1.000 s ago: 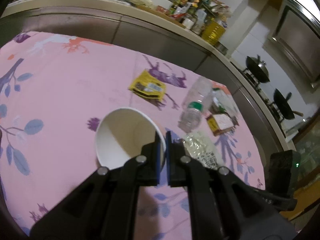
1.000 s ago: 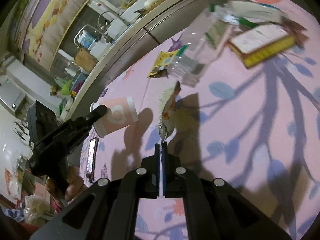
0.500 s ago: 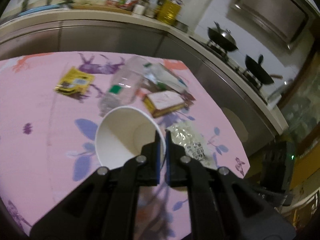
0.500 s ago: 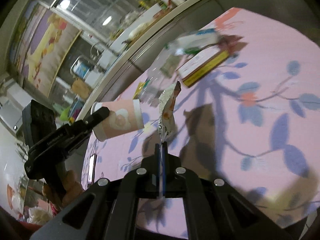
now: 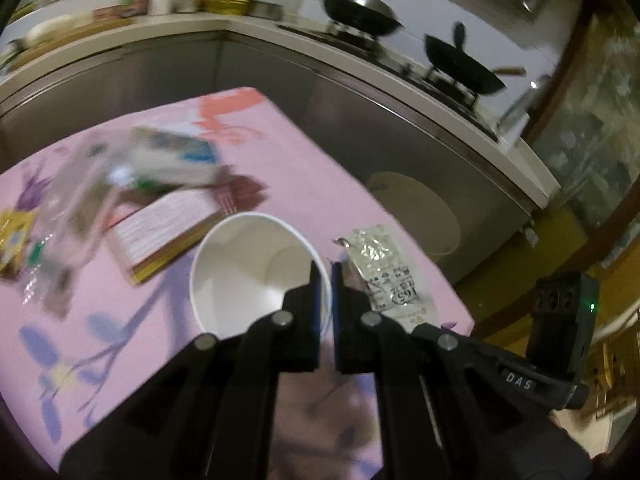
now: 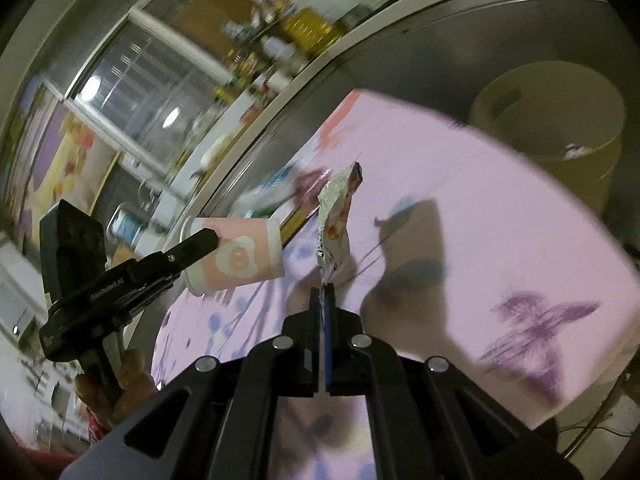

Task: Collect trash
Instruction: 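Carry paper cup and wrapper to the bin and open both tools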

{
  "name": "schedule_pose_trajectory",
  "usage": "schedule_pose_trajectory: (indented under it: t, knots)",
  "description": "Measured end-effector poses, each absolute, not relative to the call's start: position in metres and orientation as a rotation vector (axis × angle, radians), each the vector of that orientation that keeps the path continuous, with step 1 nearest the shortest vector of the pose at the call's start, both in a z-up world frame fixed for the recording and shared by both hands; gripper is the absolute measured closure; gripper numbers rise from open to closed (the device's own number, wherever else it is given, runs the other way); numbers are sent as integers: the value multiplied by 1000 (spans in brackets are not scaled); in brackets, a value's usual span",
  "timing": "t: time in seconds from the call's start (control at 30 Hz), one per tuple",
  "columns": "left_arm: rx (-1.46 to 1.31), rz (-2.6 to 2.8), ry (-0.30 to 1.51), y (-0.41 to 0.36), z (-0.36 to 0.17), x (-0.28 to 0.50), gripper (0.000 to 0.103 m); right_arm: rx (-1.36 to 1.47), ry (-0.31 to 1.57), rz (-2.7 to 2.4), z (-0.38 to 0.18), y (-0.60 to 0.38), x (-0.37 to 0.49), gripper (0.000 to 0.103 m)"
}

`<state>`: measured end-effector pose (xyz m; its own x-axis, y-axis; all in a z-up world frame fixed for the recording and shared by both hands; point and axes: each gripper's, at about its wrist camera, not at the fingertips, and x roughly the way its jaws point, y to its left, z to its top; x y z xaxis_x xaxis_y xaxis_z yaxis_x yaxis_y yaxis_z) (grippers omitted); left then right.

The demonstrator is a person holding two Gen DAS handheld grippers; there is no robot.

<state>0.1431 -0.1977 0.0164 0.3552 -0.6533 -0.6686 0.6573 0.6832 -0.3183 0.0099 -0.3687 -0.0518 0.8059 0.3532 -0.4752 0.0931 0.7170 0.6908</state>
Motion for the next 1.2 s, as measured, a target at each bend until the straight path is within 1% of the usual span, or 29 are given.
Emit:
schedule_pose_trajectory:
  t: [0.27,0.43,0.63,0.7,0.73,0.77,0.8,0.9,0.93,0.97,1.0,1.03,1.2]
  knots:
    - [111,-1018,902,-335,16,165,99,840,521,-22,-60,-461,9,103]
    - [113,-1092,951,-412,7,184,99,831,483,-129,-67,-513,13,103]
    - [125,-1141,991,-467,-19,199,99,809,510,-222,-89,-549,26,103]
    - [153,-1135,1019,-478,-31,203,89,827,518,-232,-96,-553,28,103]
    - [174,-1118,1042,-483,-38,204,73,853,517,-233,-102,-557,29,102]
    - [179,-1100,1052,-485,-43,205,63,871,512,-233,-105,-557,30,101]
    - [176,-1084,1052,-486,-46,205,61,884,507,-236,-107,-559,29,100]
    - [163,-1059,1052,-479,-47,207,61,885,504,-251,-110,-558,26,91]
    - [158,-1055,1047,-475,-45,207,61,882,501,-258,-110,-556,25,78]
    - [156,-1049,1041,-470,-43,208,61,875,497,-274,-109,-554,23,56]
    - [153,-1043,1037,-466,-40,208,61,869,491,-286,-107,-552,21,48]
    - [142,-1042,1034,-460,-37,208,61,860,473,-300,-105,-551,18,44]
    - [95,-1045,1001,-422,-21,200,61,862,433,-291,-91,-541,7,44]
